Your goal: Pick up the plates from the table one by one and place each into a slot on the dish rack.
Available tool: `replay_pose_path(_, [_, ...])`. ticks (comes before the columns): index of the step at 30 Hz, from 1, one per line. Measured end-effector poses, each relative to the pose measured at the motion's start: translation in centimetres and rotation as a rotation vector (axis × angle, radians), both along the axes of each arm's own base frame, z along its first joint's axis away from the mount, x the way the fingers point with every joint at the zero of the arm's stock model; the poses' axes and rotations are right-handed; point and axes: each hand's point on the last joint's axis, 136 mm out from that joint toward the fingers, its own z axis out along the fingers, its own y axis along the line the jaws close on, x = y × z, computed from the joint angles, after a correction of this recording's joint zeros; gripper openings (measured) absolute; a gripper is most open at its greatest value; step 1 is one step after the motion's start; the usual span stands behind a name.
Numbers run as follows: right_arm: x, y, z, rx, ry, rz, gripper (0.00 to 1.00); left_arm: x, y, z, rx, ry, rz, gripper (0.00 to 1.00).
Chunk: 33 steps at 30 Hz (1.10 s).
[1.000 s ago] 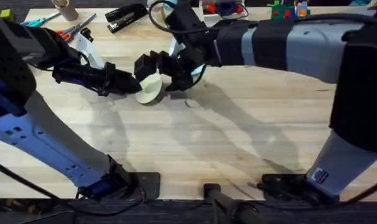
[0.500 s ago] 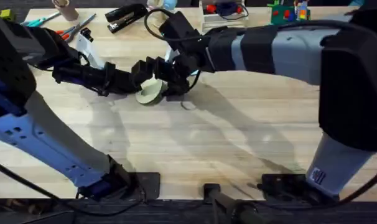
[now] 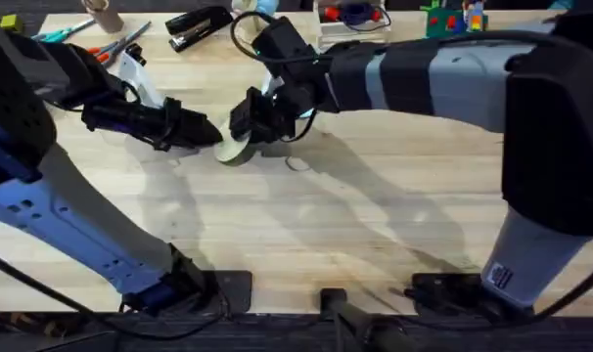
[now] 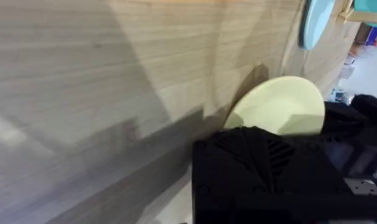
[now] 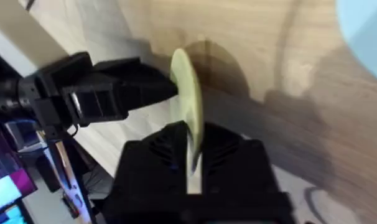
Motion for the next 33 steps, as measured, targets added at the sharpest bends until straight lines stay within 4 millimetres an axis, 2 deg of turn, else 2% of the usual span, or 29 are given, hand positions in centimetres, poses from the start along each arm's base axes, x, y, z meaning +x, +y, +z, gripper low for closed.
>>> replay_pose_path(1, [0.1, -0.1, 0.0, 0.0, -0.001, -0.002, 0.084, 0.0, 0.0, 0.0, -0.001, 0.0, 0.002, 0.041])
replay_pose_path(3, [0.3, 0.1, 0.3, 0.015, -0.006, -0.003, 0.037, 0.0, 0.1, 0.1, -0.004, -0.002, 0.006, 0.041])
replay_pose_path(19, [-0.4, 0.2, 0.5, 0.038, 0.034, 0.025, 0.028, -0.1, 0.1, 0.2, -0.003, 0.013, 0.003, 0.041])
replay_pose_path(25, [-0.6, -0.1, 1.0, 0.078, 0.037, 0.09, 0.029, -0.6, 0.1, 0.8, 0.037, 0.058, -0.033, 0.041])
replay_pose_path(29, [0.2, -0.8, 1.4, 0.111, 0.01, 0.127, 0.028, 0.2, 1.2, 3.5, 0.126, -0.001, -0.046, 0.041])
replay_pose_path(33, [1.4, -2.0, 1.9, 0.124, -0.024, 0.141, 0.028, 1.3, 2.2, 8.9, 0.215, -0.124, -0.039, 0.041])
